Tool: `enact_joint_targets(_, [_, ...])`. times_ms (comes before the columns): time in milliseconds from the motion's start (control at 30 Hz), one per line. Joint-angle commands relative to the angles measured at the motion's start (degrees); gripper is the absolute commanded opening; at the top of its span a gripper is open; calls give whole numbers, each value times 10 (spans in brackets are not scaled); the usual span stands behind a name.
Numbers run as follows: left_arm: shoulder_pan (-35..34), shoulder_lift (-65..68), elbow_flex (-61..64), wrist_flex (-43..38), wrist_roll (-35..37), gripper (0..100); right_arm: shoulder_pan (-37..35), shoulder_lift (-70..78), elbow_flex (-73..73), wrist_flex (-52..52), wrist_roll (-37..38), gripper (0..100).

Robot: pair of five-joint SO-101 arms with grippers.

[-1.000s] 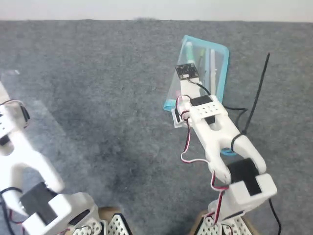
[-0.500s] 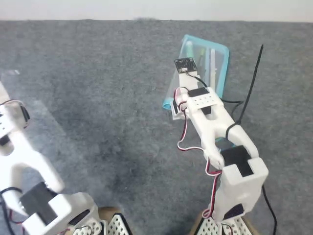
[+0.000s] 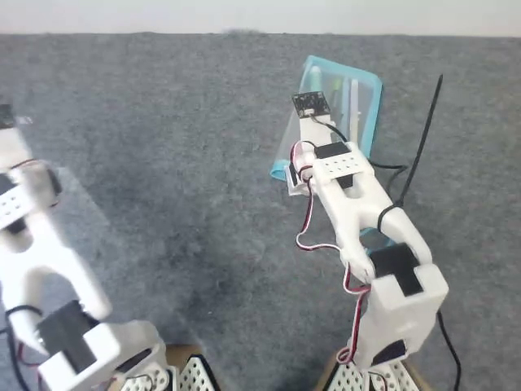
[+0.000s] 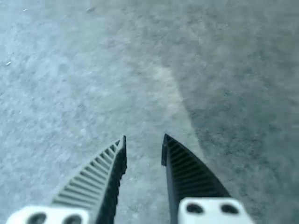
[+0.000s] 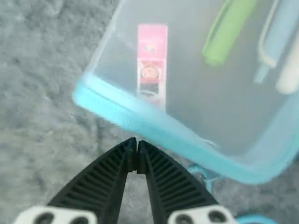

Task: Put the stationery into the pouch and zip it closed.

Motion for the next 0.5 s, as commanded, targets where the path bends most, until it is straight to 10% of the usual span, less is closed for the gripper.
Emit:
enact_joint_targets(0, [94, -40, -25, 50, -57, 124, -13, -146, 40, -1, 2, 6])
enact_joint_targets(467, [425, -40, 26, 49, -336, 228, 111, -585, 421, -53, 121, 6])
